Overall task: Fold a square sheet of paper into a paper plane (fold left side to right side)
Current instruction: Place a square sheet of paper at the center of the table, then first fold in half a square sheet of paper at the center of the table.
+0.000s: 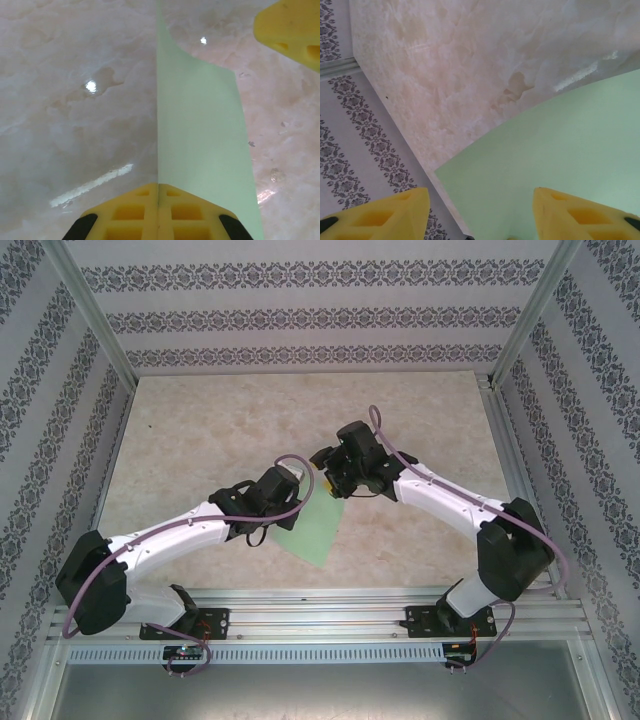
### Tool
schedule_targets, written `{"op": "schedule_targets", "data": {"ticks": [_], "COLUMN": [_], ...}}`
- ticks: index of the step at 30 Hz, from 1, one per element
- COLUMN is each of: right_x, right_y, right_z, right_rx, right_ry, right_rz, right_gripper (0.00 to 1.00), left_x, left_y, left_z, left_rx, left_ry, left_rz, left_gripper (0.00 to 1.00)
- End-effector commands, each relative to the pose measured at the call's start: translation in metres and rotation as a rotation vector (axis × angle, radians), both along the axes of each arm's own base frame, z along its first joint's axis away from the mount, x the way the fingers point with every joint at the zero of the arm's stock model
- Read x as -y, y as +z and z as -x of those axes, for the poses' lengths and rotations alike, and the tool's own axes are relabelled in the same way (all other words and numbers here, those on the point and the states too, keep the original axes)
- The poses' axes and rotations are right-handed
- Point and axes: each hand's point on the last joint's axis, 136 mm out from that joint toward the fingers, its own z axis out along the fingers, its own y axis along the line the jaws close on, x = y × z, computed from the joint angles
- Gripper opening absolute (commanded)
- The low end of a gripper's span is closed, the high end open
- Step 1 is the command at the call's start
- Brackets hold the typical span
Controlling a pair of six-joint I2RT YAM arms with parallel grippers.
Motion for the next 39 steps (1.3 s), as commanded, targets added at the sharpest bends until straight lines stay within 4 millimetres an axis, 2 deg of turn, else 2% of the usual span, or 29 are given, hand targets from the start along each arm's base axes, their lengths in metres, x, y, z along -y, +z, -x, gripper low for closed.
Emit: {"op": "schedule_targets", "data": {"ticks": [1,7,11,14,17,20,27,39], "right_x": [0.000,0.030,0.050,0.057,0.051,0.040,0.002,-0.028], "right_y": [0.005,-0.002,0.000,0.008,0.019,0.020,0.005,-0.018], "right_z": [-0.001,-0.005,-0.006,-0.011,-0.019,-0.021,-0.018,-0.013], "right_rx": [0.003,0.026,0.068,0.141,0.227,0.221,0.146,0.088], "right_ry": [0.025,-0.010,0.015,0.045,0.104,0.170,0.246,0.326], "right_rz": [0.020,0.044,0.081,0.064,0.001,-0.010,-0.052,-0.014], "right_gripper": [0.57,0.57,0.58,0.58,0.57,0.55,0.52,0.53], "left_x": [-0.019,-0.021,-0.019,-0.008,0.005,0.011,0.015,0.016], "left_y": [0.007,0.002,-0.003,-0.004,-0.002,-0.001,-0.008,-0.015], "left_z": [-0.002,-0.010,-0.021,-0.027,-0.029,-0.029,-0.027,-0.025], "left_rx": [0.019,-0.011,-0.029,-0.033,-0.029,-0.026,-0.043,-0.056], "left_ry": [0.104,0.157,0.171,0.146,0.110,0.077,0.055,0.044], "left_rz": [-0.035,-0.011,-0.029,-0.017,0.033,0.055,0.059,0.052], "left_gripper": [0.00,0.00,0.00,0.00,0.00,0.00,0.00,0.00]}}
